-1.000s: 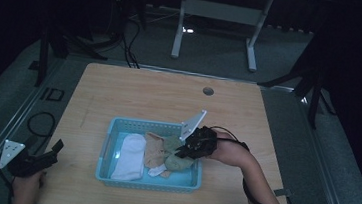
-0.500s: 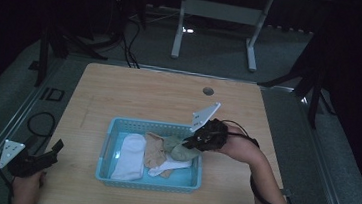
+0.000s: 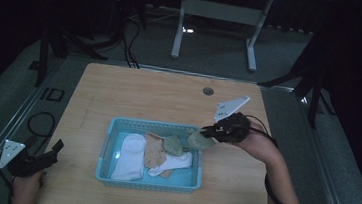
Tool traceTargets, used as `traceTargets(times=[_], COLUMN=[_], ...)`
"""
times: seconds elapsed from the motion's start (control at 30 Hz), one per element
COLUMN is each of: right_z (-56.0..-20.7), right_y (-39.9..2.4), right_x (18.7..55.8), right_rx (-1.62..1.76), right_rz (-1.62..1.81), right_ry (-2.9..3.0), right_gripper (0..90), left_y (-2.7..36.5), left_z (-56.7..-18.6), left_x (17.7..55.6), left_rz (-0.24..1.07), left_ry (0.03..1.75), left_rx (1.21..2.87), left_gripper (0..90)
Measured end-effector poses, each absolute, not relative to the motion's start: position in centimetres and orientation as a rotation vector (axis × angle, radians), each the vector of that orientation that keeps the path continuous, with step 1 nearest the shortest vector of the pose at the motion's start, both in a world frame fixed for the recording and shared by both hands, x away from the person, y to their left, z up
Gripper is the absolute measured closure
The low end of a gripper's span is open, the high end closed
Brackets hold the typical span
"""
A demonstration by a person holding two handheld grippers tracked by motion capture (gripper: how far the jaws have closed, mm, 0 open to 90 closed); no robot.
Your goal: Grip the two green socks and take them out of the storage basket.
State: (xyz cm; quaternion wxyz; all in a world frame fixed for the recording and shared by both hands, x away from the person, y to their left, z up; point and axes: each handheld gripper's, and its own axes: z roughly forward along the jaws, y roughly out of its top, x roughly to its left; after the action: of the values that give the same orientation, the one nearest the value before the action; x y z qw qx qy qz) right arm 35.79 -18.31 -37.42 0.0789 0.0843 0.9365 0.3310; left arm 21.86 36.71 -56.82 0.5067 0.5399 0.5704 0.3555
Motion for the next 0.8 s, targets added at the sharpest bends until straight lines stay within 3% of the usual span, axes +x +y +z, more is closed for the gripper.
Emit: traceTargets(times=[0.43,0.8], right_z=[-38.8,-42.6], right_y=[-23.4,-26.4], right_x=[36.5,37.0], right_rx=[0.454,0.621], right_rz=[0.953,0.922], right_ry=[2.750,2.727], right_gripper=[84.0,84.0], left_y=[36.7,36.7], left_z=[-56.8,-56.8], left_x=[21.9,21.9], left_rz=[0.858,0.860], left_ry=[1.379,1.380], left_rx=[1.304,1.305], left_gripper=[2.4,2.5])
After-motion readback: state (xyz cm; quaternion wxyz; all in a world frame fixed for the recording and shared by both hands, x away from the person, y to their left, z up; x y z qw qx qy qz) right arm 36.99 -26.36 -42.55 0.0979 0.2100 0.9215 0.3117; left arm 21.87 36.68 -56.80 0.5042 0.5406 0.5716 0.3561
